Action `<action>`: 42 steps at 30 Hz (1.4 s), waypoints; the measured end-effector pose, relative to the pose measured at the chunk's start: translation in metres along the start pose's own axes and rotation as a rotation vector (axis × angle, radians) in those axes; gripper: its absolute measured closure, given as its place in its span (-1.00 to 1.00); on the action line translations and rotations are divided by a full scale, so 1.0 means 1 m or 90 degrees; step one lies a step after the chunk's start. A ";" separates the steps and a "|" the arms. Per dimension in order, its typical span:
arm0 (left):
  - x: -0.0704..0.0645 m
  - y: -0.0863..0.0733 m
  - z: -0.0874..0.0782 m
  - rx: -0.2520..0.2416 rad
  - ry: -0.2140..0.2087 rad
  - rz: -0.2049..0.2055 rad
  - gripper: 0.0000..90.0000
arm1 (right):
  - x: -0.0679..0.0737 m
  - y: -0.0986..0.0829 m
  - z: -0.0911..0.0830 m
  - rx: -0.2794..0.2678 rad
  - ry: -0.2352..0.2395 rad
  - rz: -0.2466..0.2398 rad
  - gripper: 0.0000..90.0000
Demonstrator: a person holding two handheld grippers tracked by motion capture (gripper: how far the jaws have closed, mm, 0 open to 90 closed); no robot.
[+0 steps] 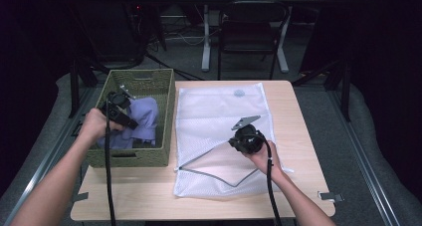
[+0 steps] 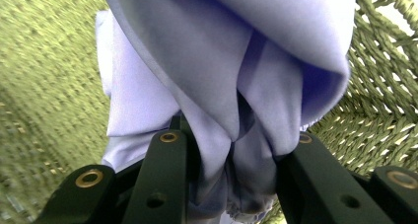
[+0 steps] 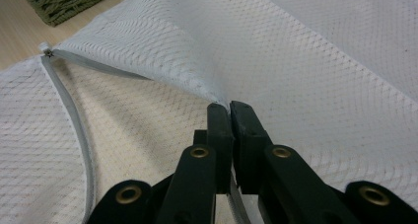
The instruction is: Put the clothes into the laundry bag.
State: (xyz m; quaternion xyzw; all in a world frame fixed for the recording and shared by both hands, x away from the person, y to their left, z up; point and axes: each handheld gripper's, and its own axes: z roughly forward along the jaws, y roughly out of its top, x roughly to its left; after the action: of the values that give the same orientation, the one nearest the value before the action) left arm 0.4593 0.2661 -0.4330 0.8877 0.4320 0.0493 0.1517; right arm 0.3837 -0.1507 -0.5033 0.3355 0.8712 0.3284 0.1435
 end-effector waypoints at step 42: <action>-0.005 0.012 -0.068 -0.009 0.015 0.043 0.63 | -0.001 -0.001 -0.001 -0.001 -0.004 -0.002 0.95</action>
State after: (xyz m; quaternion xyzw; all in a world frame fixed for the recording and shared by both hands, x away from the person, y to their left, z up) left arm 0.4505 0.2710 -0.3649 0.9000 0.4032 0.0679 0.1512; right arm 0.3839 -0.1525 -0.5032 0.3348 0.8710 0.3279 0.1474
